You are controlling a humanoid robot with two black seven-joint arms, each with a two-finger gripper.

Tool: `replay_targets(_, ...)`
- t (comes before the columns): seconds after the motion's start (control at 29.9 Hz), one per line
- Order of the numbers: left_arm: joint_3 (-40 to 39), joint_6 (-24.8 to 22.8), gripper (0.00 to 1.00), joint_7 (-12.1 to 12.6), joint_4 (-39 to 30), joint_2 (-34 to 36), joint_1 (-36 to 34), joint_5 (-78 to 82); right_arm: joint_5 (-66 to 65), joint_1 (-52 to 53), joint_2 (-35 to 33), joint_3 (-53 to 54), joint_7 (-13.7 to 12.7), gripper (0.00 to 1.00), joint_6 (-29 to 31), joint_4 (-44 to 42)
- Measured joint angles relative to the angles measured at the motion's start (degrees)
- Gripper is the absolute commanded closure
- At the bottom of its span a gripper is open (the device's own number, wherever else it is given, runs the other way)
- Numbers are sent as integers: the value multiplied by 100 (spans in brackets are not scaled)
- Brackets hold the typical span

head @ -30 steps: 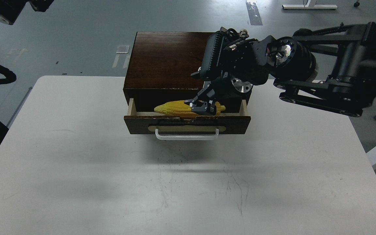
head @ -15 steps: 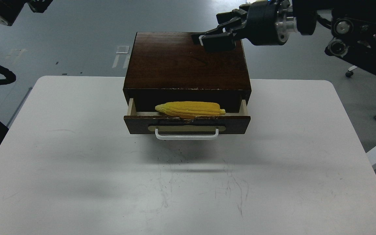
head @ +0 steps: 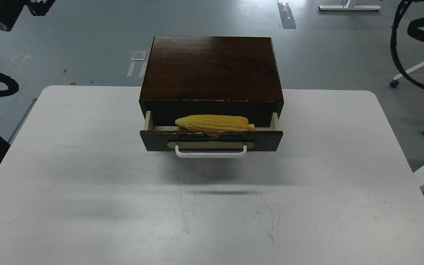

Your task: Put corn in drawer with both arms

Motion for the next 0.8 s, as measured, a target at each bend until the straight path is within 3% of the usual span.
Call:
replay_targets(0.17,-64,0,2,13,173,-246,213,-210,1864,-638,40,323,-16,0,-25,-604)
replay_targets(0.4,-135,0,2,51,451,-486,403,-697,3108,-1663,43,1334,-57,0,-37,-682)
replay_targets(0.6,-250,0,2,251,497,-535,622,-1331,3511,-2356,43,2190,-79,0,-30,-623)
replay_targets(0.8,-578,0,2,340,499,-550,942,-1495,3485,-2602,45,2320,-39,0,-7,-617)
